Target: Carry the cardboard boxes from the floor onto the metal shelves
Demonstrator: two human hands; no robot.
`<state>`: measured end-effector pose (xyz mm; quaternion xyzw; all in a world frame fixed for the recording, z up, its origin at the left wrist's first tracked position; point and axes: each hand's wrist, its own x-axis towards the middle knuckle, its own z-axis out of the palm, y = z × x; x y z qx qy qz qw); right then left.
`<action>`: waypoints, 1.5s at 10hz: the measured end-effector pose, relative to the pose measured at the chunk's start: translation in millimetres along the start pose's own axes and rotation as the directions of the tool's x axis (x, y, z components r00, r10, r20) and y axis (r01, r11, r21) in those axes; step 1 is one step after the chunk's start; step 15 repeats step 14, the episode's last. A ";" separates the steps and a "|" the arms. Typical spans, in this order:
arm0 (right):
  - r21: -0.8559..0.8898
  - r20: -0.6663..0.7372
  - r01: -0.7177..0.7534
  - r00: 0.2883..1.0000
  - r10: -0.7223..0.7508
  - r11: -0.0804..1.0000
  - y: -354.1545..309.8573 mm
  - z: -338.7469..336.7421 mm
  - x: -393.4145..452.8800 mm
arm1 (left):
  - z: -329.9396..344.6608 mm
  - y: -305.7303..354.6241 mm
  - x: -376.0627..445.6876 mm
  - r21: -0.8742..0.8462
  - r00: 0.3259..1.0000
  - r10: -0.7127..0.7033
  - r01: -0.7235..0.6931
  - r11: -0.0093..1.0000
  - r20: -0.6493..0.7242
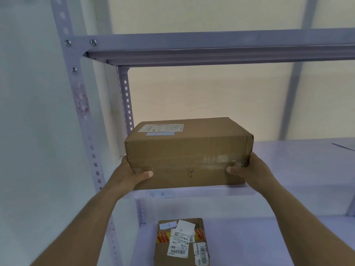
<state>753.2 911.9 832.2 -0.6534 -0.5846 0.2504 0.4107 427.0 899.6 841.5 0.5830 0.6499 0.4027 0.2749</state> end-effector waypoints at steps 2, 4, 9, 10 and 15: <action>-0.007 -0.020 0.017 1.000 -0.017 1.000 3.1 5.2 10.4 | 0.5 -1.7 11.7 0.021 1.000 -0.006 0.006 1.000 0.004; 0.015 -0.024 0.009 1.000 -0.009 1.000 1.6 7.1 18.7 | 1.6 1.1 18.9 0.036 1.000 -0.004 0.004 0.999 0.011; 0.032 -0.011 0.008 1.000 -0.007 0.999 2.5 8.5 30.5 | 4.7 6.4 20.8 0.063 1.000 -0.005 0.004 0.998 0.004; 0.055 0.001 -0.009 1.000 0.009 0.998 0.2 8.5 30.7 | 5.0 6.9 21.3 0.043 1.000 0.002 -0.002 0.999 0.007; 0.020 -0.051 -0.004 0.999 0.005 1.000 -5.8 10.5 22.4 | 2.4 8.4 12.4 -0.039 0.996 0.081 -0.082 0.996 -0.034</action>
